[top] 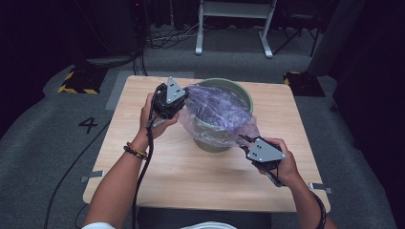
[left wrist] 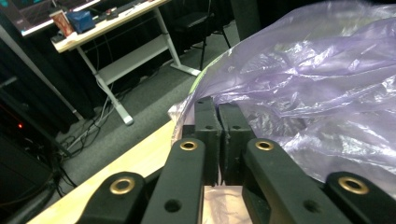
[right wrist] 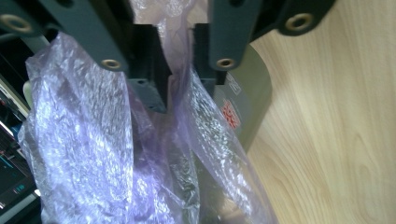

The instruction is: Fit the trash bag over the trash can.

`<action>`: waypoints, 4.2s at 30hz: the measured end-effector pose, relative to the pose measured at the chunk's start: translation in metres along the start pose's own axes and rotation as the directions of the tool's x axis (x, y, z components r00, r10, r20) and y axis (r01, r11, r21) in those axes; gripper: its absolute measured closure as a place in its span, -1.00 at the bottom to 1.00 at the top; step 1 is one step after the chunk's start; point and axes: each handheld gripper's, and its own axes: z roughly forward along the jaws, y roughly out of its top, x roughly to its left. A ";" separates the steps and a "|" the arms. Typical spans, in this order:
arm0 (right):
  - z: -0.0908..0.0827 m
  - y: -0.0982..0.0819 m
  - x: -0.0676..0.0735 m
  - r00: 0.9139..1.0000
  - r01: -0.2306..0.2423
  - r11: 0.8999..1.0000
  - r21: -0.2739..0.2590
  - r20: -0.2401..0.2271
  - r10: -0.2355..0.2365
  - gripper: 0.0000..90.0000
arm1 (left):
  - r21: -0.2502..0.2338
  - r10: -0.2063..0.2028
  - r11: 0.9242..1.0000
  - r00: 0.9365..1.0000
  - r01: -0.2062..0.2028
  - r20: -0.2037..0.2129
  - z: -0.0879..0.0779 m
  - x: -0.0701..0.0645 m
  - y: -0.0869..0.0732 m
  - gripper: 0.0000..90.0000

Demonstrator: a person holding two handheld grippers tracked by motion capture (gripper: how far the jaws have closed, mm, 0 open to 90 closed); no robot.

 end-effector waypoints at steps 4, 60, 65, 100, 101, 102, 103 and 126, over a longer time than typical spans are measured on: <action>-0.011 0.007 0.000 1.000 -0.006 0.999 -0.053 0.000 0.006 0.23 | 0.000 -0.009 1.000 1.000 0.009 -0.005 0.000 0.002 -0.003 0.90; 0.000 0.017 -0.075 0.975 -0.150 0.988 0.029 0.167 0.143 1.00 | 0.019 -0.022 1.000 0.998 0.023 -0.063 0.000 0.016 -0.019 0.30; 0.014 0.012 -0.094 0.963 -0.203 0.978 0.040 0.189 0.192 1.00 | 0.011 -0.080 0.997 0.993 0.082 -0.089 0.004 0.026 -0.023 0.03; 0.091 -0.044 -0.149 0.870 -0.482 0.874 0.060 0.153 0.469 1.00 | 0.132 -0.101 0.986 0.995 0.098 0.019 0.080 0.037 -0.045 0.93; 0.094 -0.047 -0.148 0.865 -0.493 0.868 0.060 0.142 0.481 1.00 | 0.130 -0.114 0.985 0.993 0.109 0.033 0.083 0.036 -0.046 0.94; 0.094 -0.047 -0.148 0.865 -0.493 0.868 0.060 0.142 0.481 1.00 | 0.130 -0.114 0.985 0.993 0.109 0.033 0.083 0.036 -0.046 0.94; 0.096 -0.050 -0.148 0.860 -0.503 0.862 0.063 0.135 0.492 1.00 | 0.134 -0.123 0.984 0.992 0.117 0.037 0.086 0.035 -0.047 0.94; 0.111 -0.064 -0.128 0.835 -0.550 0.833 0.053 0.041 0.549 1.00 | 0.174 -0.198 0.969 0.971 0.174 0.131 0.101 0.022 -0.078 0.96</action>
